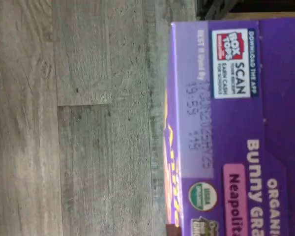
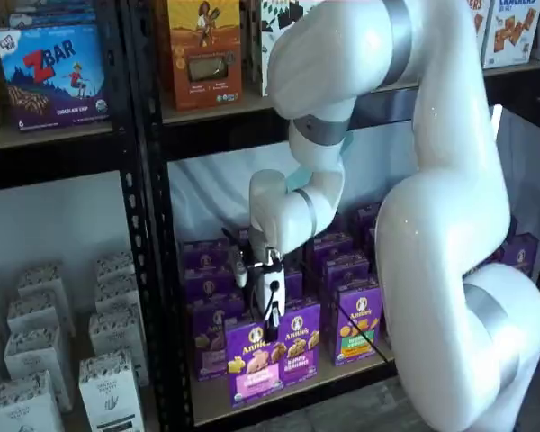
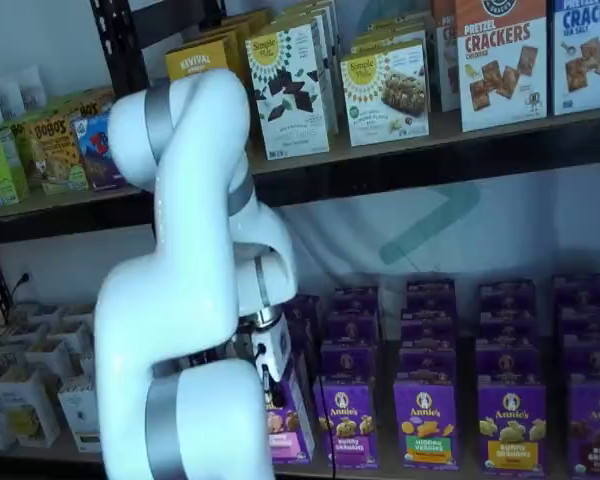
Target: Pick up the purple box with a pink patch in the middle, on the bottom shelf, the first box from the left
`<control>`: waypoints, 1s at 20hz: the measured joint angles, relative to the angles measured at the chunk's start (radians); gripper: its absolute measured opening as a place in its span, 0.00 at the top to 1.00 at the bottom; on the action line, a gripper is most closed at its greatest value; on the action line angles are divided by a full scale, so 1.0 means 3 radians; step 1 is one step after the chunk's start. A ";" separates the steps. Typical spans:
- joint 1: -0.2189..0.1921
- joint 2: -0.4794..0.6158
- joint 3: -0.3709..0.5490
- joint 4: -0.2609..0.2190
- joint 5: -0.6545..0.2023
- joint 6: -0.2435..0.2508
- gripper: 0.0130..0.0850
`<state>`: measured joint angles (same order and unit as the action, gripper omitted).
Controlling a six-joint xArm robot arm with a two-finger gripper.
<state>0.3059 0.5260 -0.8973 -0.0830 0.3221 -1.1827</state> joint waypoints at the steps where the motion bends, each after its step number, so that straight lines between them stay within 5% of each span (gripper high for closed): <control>1: -0.0003 -0.0041 0.0038 0.0001 -0.0006 -0.0003 0.72; 13: -0.0064 -0.0525 0.0453 0.0043 0.0044 -0.0101 0.72; 20: -0.0177 -0.0889 0.0790 -0.0149 0.0051 -0.0037 0.72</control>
<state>0.2528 0.2593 -0.6602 -0.1277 0.3375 -1.1939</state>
